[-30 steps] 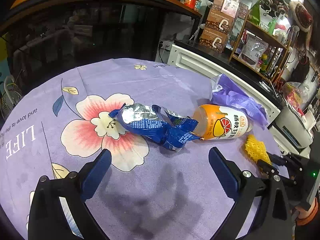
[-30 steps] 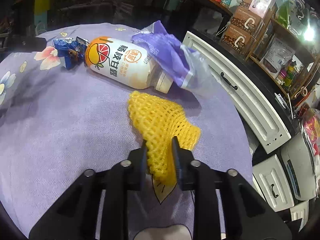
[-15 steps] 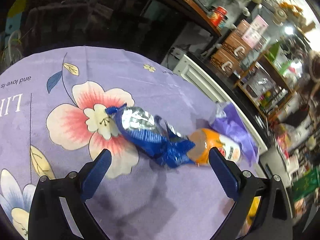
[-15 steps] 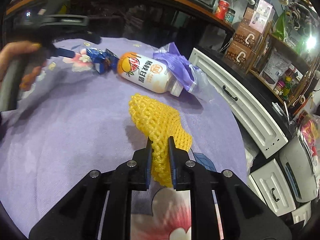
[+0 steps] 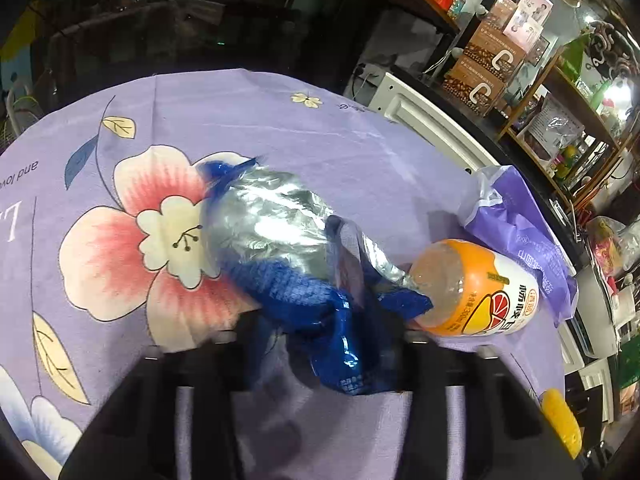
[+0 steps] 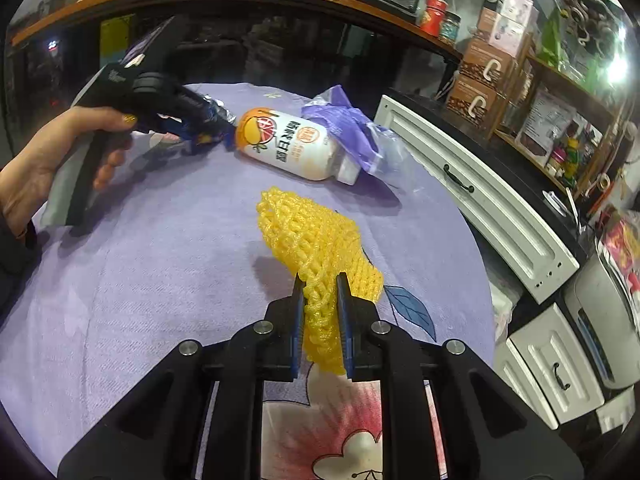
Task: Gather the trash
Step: 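Drop the yellow foam net into the bin with the right tool while the left tool drops the blue wrapper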
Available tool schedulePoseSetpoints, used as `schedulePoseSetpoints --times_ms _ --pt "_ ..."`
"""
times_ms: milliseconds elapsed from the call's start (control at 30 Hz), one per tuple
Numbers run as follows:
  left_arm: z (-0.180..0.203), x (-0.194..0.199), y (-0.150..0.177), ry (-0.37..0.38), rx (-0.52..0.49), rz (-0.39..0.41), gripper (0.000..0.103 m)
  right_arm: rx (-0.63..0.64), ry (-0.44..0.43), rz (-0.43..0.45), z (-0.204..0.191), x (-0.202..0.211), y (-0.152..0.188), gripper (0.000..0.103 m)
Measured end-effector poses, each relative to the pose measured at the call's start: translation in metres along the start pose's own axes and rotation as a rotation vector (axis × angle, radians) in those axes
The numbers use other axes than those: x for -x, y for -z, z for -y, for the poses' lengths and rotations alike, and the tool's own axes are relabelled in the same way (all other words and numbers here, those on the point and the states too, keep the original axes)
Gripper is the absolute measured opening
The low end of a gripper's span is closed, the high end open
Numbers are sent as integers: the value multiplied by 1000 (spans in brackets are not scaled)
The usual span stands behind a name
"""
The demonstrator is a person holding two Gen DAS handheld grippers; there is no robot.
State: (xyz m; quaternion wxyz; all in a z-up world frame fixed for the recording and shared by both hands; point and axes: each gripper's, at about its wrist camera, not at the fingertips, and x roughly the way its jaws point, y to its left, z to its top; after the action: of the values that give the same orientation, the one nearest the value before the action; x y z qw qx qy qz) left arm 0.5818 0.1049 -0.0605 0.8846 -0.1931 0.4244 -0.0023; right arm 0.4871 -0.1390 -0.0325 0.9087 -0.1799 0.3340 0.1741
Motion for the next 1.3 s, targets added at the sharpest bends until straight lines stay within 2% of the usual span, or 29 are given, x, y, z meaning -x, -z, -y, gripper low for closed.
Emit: schedulePoseSetpoints --times_ms 67,167,367,467,567,633,733,800,933,1133,1300 --pt "-1 5 0 -18 -13 16 29 -17 -6 -1 3 1 0 16" --pt "3 20 -2 -53 -51 65 29 -32 -13 10 4 9 2 16" --pt "17 79 -12 -79 -96 250 28 -72 -24 54 10 38 12 16" --pt "38 113 -11 -21 -138 323 28 -104 -27 69 16 50 22 16" --pt "79 136 4 80 -227 350 28 -129 -8 80 23 63 35 16" --pt "109 144 18 142 -304 345 28 -163 9 88 31 73 48 16" --pt "160 152 56 249 -450 322 28 -232 34 89 52 90 71 16" --pt "194 152 89 328 -556 279 28 -268 58 85 65 99 87 16" --pt "237 145 147 453 -711 177 28 -356 117 63 99 121 127 16" --pt "280 141 205 524 -840 102 28 -503 207 11 152 140 196 16" --pt "311 140 243 561 -888 37 29 -619 221 -30 182 124 247 16"
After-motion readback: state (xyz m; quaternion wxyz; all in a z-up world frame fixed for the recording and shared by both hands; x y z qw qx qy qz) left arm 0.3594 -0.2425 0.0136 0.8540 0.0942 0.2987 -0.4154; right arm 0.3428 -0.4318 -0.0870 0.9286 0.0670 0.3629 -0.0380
